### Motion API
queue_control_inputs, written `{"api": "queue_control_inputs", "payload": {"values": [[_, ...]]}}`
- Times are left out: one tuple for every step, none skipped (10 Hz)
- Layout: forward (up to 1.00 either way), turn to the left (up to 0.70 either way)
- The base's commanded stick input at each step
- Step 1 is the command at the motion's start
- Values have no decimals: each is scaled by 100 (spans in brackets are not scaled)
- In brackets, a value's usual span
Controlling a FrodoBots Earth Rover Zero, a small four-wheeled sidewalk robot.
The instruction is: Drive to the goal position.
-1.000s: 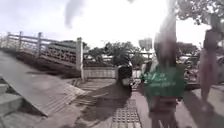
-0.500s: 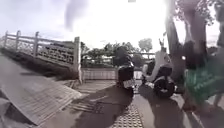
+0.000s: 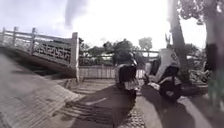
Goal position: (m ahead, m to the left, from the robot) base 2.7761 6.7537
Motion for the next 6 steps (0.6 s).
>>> {"api": "queue_control_inputs", "payload": {"values": [[45,27],[45,27],[45,27],[45,27],[45,27],[45,27]]}}
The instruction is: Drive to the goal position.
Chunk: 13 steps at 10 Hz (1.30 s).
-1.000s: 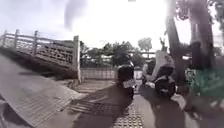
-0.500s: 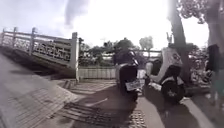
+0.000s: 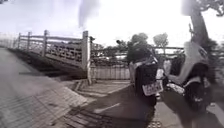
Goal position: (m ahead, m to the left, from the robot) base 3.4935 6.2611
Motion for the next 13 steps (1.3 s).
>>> {"api": "queue_control_inputs", "payload": {"values": [[45,27],[45,27],[45,27],[45,27],[45,27],[45,27],[45,27],[45,27],[45,27],[45,27],[45,27],[45,27],[45,27]]}}
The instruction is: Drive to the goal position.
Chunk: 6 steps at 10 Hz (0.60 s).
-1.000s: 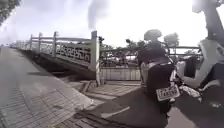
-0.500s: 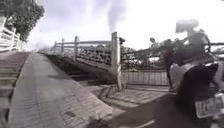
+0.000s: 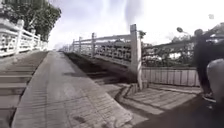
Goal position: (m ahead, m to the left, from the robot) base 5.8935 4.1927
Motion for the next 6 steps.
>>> {"api": "queue_control_inputs", "payload": {"values": [[45,27],[45,27],[45,27],[45,27],[45,27],[45,21]]}}
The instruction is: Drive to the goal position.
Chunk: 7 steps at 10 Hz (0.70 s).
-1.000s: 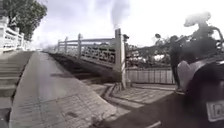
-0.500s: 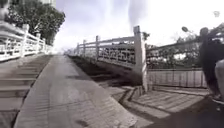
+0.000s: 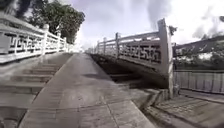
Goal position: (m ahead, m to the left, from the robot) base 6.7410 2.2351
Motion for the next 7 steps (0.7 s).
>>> {"api": "queue_control_inputs", "payload": {"values": [[45,0],[45,0],[45,0],[45,0],[45,0],[45,0],[45,0]]}}
